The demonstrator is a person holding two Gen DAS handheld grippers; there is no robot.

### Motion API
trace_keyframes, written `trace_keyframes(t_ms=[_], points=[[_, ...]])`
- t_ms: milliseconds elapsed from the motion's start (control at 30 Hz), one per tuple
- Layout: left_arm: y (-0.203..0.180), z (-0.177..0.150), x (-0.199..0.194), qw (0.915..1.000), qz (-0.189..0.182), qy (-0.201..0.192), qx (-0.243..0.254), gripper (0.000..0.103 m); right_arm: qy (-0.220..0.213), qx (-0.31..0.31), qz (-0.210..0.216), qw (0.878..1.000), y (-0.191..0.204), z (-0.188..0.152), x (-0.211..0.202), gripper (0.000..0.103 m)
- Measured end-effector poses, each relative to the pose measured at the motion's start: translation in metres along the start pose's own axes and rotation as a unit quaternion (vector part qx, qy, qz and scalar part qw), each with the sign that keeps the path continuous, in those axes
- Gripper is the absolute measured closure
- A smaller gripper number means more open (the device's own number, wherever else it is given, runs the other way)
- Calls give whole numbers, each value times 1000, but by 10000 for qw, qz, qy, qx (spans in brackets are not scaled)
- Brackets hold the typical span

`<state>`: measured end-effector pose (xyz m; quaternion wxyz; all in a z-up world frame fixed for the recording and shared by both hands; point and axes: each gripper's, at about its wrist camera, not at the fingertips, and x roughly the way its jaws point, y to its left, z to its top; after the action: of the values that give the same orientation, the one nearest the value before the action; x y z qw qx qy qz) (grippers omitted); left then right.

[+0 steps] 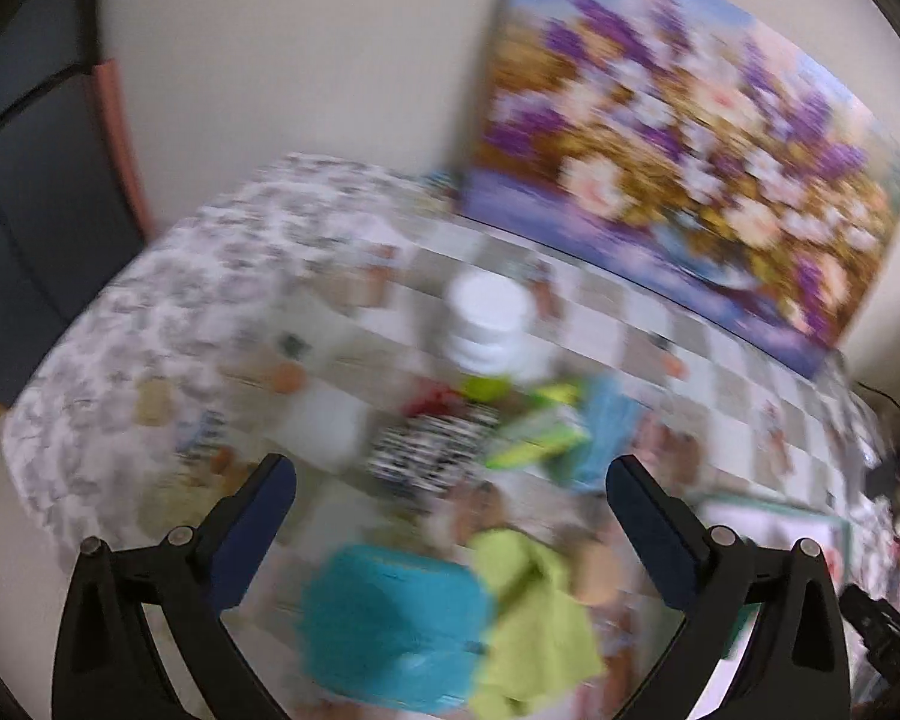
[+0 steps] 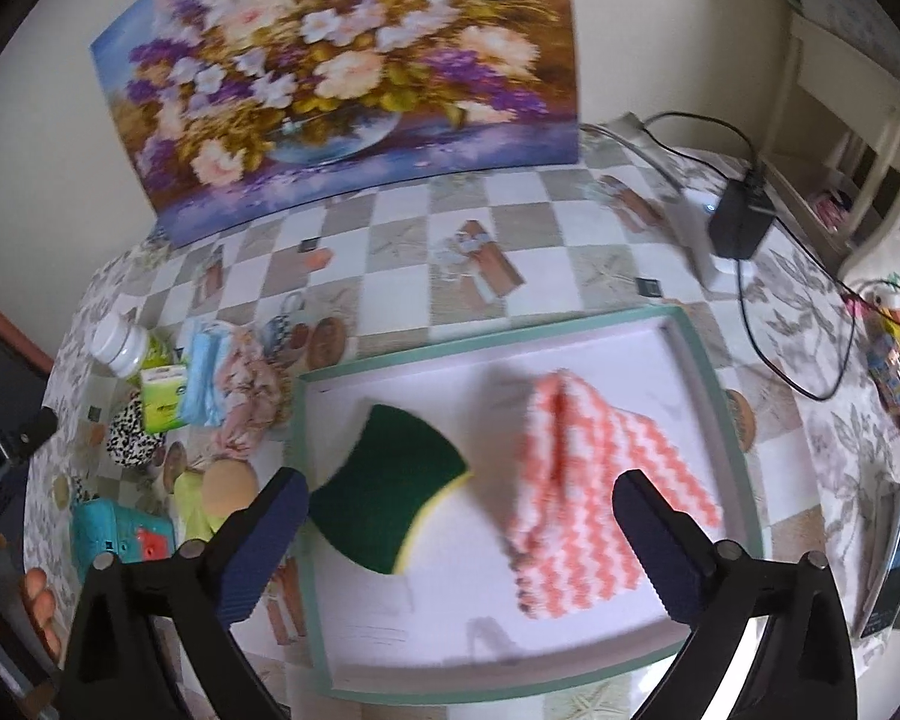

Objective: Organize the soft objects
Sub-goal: 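Move both tools back to the pile and lower toward the scrunchie and tan sponge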

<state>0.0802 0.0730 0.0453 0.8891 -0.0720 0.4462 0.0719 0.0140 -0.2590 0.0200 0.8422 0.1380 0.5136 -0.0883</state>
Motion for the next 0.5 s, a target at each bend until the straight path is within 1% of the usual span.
trace_keyframes(t_ms=[33, 100, 233, 333, 400, 500], points=[[9, 2, 0, 9999, 134, -61, -25, 0, -6, -51, 13, 10000, 7, 0, 1, 0], [22, 4, 1, 9997, 193, -84, -109, 0, -9, -172, 86, 9998, 20, 1, 3, 0], [43, 8, 7, 9995, 99, -8, -312, 0, -39, -362, 238, 9991, 46, 1, 7, 0], [48, 13, 16, 9993, 102, 210, -307, 0, -48, -570, 414, 9975, 69, 2, 12, 0], [48, 15, 24, 9988, 5, 417, -269, 0, -8, -733, 462, 9962, 85, 2, 19, 0], [43, 14, 37, 9975, -133, 697, -69, 0, 123, -898, 550, 9944, 101, 0, 32, 0]])
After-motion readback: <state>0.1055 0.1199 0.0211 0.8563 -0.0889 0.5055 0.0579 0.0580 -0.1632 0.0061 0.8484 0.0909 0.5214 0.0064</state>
